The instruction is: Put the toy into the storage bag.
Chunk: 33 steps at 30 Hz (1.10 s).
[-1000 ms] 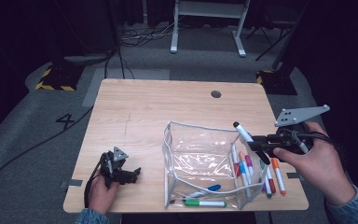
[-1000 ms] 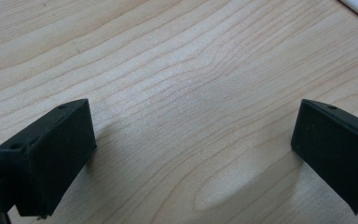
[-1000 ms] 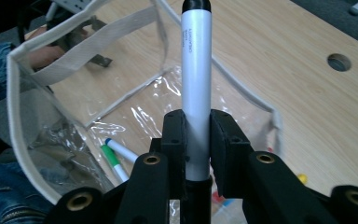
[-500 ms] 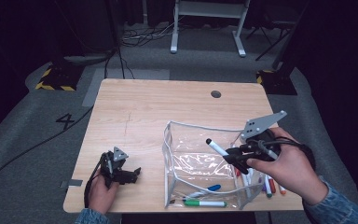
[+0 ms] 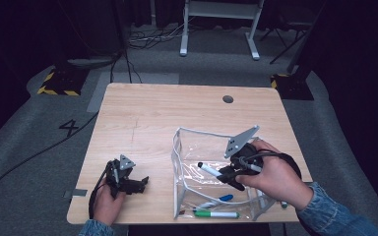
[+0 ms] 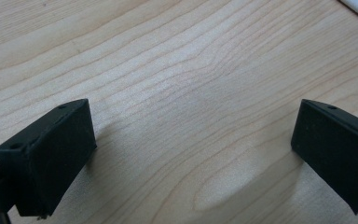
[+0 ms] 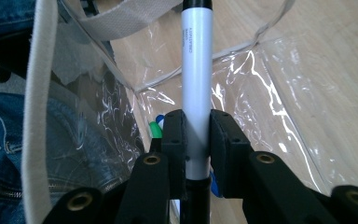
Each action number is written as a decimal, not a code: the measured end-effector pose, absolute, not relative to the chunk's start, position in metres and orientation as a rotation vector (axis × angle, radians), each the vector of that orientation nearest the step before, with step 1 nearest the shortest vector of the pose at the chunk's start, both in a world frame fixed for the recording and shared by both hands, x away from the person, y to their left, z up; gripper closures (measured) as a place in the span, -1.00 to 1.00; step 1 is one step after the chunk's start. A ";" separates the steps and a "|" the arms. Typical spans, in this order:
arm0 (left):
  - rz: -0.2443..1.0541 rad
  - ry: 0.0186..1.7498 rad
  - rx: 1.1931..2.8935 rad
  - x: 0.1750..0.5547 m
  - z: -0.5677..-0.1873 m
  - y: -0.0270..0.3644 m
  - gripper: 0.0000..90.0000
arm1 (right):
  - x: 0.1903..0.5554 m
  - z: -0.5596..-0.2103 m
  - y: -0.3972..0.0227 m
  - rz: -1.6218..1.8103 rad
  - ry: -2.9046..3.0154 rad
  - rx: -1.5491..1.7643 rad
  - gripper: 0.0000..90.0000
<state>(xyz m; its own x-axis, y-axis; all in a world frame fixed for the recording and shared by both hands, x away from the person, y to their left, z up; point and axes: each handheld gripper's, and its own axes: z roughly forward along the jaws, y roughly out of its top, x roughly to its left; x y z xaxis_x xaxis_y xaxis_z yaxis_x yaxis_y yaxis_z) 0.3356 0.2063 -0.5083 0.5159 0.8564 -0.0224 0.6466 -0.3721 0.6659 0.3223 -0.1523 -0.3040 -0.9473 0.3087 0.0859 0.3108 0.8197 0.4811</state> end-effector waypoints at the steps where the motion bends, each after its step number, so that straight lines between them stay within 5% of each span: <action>1: 0.438 1.220 2.137 0.336 -0.508 0.206 -1.00 | 0.323 -0.307 -0.150 -0.773 -2.989 -0.499 0.71; 33: 0.438 1.220 2.137 0.336 -0.508 0.206 -1.00 | 0.333 -0.383 -0.113 -0.331 -2.952 -0.238 0.70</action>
<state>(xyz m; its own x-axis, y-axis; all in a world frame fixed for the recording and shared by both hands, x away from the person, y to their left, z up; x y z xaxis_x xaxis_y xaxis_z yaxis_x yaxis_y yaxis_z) 0.3356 0.2063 -0.5083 0.5159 0.8563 -0.0227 0.6466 -0.3719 0.6660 0.3332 -0.1133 -0.3826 -0.9743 0.1393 0.1768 0.1750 0.9629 0.2056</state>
